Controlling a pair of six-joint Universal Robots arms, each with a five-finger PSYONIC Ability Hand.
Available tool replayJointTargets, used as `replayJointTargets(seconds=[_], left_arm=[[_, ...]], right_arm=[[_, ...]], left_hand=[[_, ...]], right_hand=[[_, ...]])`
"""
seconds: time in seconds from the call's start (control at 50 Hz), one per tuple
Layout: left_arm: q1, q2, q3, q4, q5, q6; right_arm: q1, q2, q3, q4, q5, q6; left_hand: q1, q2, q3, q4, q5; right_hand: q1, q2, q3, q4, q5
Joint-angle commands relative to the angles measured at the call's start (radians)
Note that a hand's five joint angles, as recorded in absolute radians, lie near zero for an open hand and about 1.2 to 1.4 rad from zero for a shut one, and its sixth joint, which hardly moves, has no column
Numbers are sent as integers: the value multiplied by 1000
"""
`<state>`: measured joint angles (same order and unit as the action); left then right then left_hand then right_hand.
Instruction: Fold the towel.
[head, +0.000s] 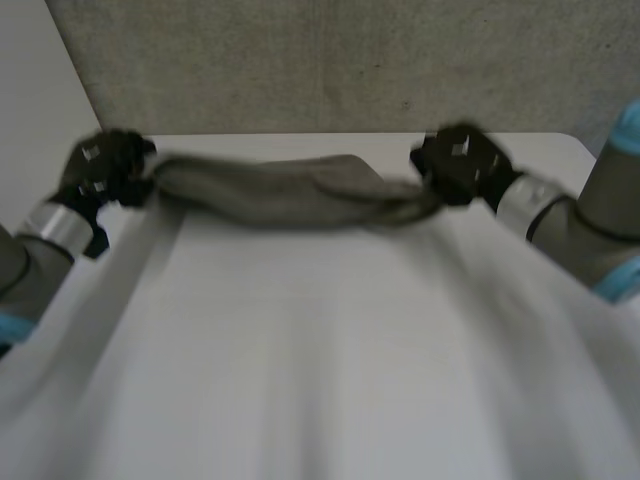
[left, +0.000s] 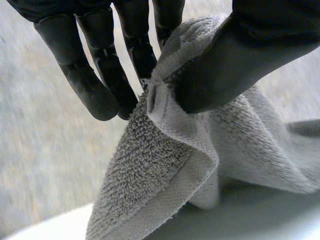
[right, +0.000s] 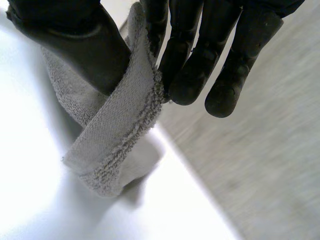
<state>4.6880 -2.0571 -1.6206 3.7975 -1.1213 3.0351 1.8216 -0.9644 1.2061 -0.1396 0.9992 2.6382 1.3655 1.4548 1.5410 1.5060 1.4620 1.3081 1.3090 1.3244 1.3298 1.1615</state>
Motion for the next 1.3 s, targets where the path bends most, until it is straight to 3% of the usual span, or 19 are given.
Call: replayJointTargets(seconds=[0.02,0.16,0.36,0.5,0.54,0.66,0.7,0.78,0.82,0.84,0.88,0.92,1.0,1.08,1.1,1.14,1.16,1.2,1.3], left_arm=[[38,1,-171,45,64,189],[89,98,-246,18,84,292],[124,302,-266,-144,83,274],[136,561,-127,-399,81,78],[138,603,-98,-426,81,30],[136,647,-27,-482,81,-70],[136,637,-24,-502,80,-68],[109,458,13,-544,72,-55],[78,377,54,-570,67,-33],[58,292,108,-608,57,-1],[43,214,166,-651,34,39],[34,140,231,-696,5,82],[-18,-1,452,-803,-74,210],[-52,-12,587,-794,-84,226],[-60,-2,644,-750,-87,220],[-71,15,678,-681,-91,212],[-78,43,694,-594,-92,199],[-91,81,689,-499,-94,173],[-86,178,636,-275,-126,18]], right_arm=[[-30,10,208,5,-51,-104],[-71,-200,358,11,-42,-98],[-96,-419,371,86,-31,24],[-113,-583,198,195,-13,172],[-126,-611,60,318,-1,215],[-156,-528,-114,598,2,158],[-124,-392,-204,746,15,-2],[-74,-278,-261,838,72,-147],[-47,-174,-301,859,189,-205],[-47,-174,-301,859,190,-205],[-24,-76,-365,830,297,-237],[-10,-39,-410,790,332,-247],[19,3,-496,678,368,-245],[48,1,-583,395,368,-234],[48,1,-583,394,368,-234],[70,-42,-557,106,369,-216],[70,-42,-557,104,369,-216],[70,-164,-464,-151,364,-166],[65,-250,-393,-226,339,-63]], left_hand=[[31,-59,-145,-110,-240],[31,-59,-145,-110,-240],[31,-59,-145,-110,-240],[31,-59,-145,-110,-240],[31,-59,-145,-110,-240],[31,-59,-145,-110,-240],[31,-59,-145,-110,-240],[31,-59,-145,-110,-240],[31,-59,-145,-110,-240],[31,-59,-145,-110,-240],[31,-59,-145,-110,-240],[31,-59,-145,-110,-240],[31,-59,-145,-110,-240],[31,-59,-145,-110,-240],[31,-59,-145,-110,-240],[31,-59,-145,-110,-240],[31,-59,-145,-110,-240],[31,-59,-145,-110,-240],[31,-59,-145,-110,-240]], right_hand=[[88,87,72,66,60],[88,87,72,66,60],[88,87,72,66,60],[88,87,72,66,60],[88,87,72,66,60],[88,87,72,66,60],[88,87,72,66,60],[88,87,72,66,60],[88,87,72,66,60],[88,87,72,66,60],[88,87,72,66,60],[88,87,72,66,60],[88,87,72,66,60],[88,87,72,66,60],[88,87,72,66,60],[88,87,72,66,60],[88,87,72,66,60],[88,87,72,66,60],[88,87,72,66,60]])
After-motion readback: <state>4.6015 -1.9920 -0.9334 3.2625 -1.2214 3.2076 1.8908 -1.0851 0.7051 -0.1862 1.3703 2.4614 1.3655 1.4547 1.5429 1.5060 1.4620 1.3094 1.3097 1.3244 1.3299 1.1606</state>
